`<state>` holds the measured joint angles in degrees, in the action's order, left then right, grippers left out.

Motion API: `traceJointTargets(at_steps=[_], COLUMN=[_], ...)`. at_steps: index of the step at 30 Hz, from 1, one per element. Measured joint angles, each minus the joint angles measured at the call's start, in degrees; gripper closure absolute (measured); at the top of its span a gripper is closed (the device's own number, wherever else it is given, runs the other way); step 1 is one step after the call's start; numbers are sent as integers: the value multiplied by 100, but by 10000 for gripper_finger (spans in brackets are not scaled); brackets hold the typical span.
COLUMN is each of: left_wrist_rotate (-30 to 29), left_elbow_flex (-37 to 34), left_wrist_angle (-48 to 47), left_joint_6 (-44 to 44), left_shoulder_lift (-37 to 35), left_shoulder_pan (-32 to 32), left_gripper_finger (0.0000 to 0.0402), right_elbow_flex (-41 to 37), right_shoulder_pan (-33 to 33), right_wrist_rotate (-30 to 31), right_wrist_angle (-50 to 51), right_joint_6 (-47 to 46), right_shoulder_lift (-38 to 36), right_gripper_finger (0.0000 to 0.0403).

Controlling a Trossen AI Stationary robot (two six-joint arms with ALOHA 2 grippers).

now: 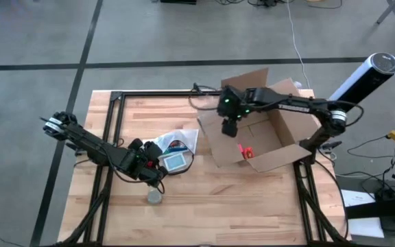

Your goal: Unpack boxes

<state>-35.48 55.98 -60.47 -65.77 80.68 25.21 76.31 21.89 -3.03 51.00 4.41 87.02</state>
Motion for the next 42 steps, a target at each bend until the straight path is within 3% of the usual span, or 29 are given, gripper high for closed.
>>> traceJointTargets(at_steps=[9, 19, 31, 42], left_wrist_rotate=[2, 135, 360, 503], left_elbow_flex=[-9, -9, -9, -9], left_wrist_angle=[31, 113, 190, 243], left_joint_6=[-268, -296, -294, -268], left_shoulder_lift=[0, -2, -20, -22], left_shoulder_pan=[-27, -95, -114, -122], left_gripper_finger=[401, 401, 401, 401], right_elbow_flex=[-1727, -2814, -3114, -3110], right_shoulder_pan=[46, 77, 79, 356], right_wrist_rotate=[-909, -1633, -1697, -1893], right_wrist_angle=[125, 157, -31, -275], right_joint_6=[-173, -362, -144, 277], right_shoulder_lift=[-1265, -1188, -973, -523], right_gripper_finger=[217, 217, 220, 255])
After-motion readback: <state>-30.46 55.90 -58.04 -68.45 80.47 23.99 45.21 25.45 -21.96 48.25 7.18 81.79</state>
